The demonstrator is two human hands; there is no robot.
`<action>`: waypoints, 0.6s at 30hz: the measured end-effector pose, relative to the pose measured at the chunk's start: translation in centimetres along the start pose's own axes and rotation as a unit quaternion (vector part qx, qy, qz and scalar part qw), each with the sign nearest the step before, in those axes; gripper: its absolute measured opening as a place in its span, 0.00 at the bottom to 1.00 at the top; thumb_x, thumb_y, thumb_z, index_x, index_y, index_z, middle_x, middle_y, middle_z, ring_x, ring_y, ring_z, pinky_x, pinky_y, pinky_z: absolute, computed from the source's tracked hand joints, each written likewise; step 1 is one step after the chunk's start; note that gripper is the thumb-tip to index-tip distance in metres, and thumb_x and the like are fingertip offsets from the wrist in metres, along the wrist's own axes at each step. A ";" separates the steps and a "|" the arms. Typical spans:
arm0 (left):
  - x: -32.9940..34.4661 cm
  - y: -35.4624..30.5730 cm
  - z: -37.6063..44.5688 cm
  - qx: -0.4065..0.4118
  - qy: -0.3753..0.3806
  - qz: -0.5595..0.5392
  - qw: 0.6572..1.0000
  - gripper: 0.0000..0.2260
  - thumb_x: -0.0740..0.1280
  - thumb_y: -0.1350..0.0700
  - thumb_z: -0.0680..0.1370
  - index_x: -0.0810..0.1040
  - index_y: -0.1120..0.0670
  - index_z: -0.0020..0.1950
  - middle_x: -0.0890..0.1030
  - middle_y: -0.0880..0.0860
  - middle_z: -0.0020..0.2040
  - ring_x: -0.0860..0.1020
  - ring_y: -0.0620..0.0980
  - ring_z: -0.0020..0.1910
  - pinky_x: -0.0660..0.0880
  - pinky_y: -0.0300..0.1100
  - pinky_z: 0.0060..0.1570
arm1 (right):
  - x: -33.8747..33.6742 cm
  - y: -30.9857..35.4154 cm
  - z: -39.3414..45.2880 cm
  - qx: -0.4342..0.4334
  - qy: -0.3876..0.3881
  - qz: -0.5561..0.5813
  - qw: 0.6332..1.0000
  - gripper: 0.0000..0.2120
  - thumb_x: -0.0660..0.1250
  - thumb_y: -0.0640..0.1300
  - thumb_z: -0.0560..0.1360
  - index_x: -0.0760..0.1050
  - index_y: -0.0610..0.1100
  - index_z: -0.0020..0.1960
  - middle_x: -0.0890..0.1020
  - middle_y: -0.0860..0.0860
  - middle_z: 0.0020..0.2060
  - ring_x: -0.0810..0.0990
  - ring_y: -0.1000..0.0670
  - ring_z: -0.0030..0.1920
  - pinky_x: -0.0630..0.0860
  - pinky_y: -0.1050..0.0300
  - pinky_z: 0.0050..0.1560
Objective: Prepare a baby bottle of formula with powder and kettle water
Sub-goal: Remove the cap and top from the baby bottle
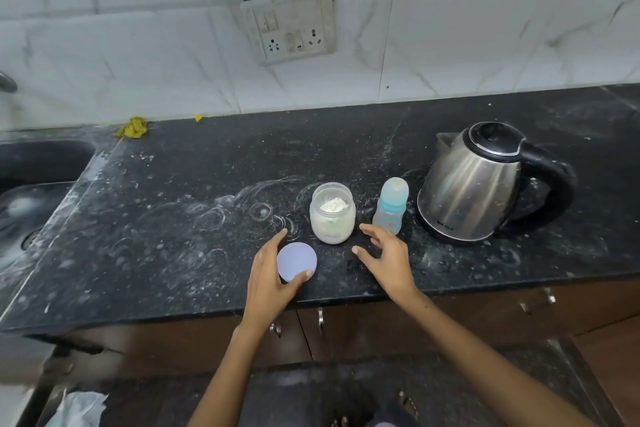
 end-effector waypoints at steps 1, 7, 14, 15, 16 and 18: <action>-0.1 -1.0 -0.1 0.011 -0.027 -0.017 0.999 0.31 0.68 0.40 0.71 0.64 0.47 0.71 0.71 0.46 0.69 0.69 0.45 0.67 0.67 0.45 0.66 | -0.3 -0.1 -0.2 0.003 -0.003 0.007 1.000 0.20 0.75 0.39 0.71 0.78 0.40 0.62 0.81 0.46 0.58 0.80 0.49 0.57 0.76 0.58 0.62; 1.0 -7.8 0.9 0.092 -0.095 -0.072 0.989 0.17 0.68 0.56 0.77 0.70 0.50 0.65 0.75 0.46 0.59 0.74 0.44 0.60 0.70 0.36 0.61 | -4.1 -1.9 -1.0 0.016 -0.122 0.036 0.992 0.14 0.75 0.38 0.71 0.79 0.38 0.55 0.81 0.46 0.50 0.81 0.50 0.52 0.79 0.53 0.56; 4.7 -13.0 5.7 0.148 -0.005 -0.070 0.986 0.19 0.68 0.59 0.77 0.70 0.53 0.67 0.74 0.46 0.64 0.71 0.41 0.64 0.63 0.29 0.64 | -4.8 -4.0 2.8 0.064 -0.084 0.051 0.993 0.35 0.80 0.45 0.66 0.70 0.39 0.68 0.76 0.47 0.62 0.75 0.51 0.62 0.73 0.56 0.62; 5.4 -13.2 6.5 0.146 0.019 -0.064 0.987 0.21 0.68 0.59 0.77 0.68 0.53 0.69 0.73 0.47 0.66 0.70 0.42 0.66 0.61 0.28 0.65 | -4.6 -3.9 3.4 0.058 -0.064 0.052 0.995 0.35 0.80 0.46 0.65 0.69 0.40 0.68 0.77 0.48 0.62 0.75 0.52 0.62 0.72 0.57 0.62; 6.0 -13.3 7.2 0.141 0.045 -0.062 0.987 0.23 0.68 0.59 0.77 0.67 0.53 0.70 0.72 0.48 0.69 0.68 0.42 0.68 0.60 0.29 0.67 | -4.4 -3.8 4.0 0.053 -0.050 0.054 0.996 0.34 0.80 0.45 0.66 0.70 0.41 0.67 0.78 0.50 0.60 0.75 0.52 0.61 0.72 0.58 0.60; 6.9 -13.5 8.4 0.131 0.094 -0.057 0.985 0.27 0.68 0.60 0.77 0.63 0.53 0.73 0.68 0.48 0.72 0.66 0.44 0.71 0.62 0.36 0.70 | -4.2 -3.4 4.8 0.041 -0.038 0.060 0.997 0.30 0.78 0.44 0.67 0.71 0.41 0.65 0.78 0.52 0.56 0.77 0.52 0.58 0.74 0.57 0.57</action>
Point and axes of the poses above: each hand's wrist, its own z-axis towards the middle knuckle, its own x-axis out of the palm, y = z × x, the point moved 3 cm from there along z, towards the middle knuckle
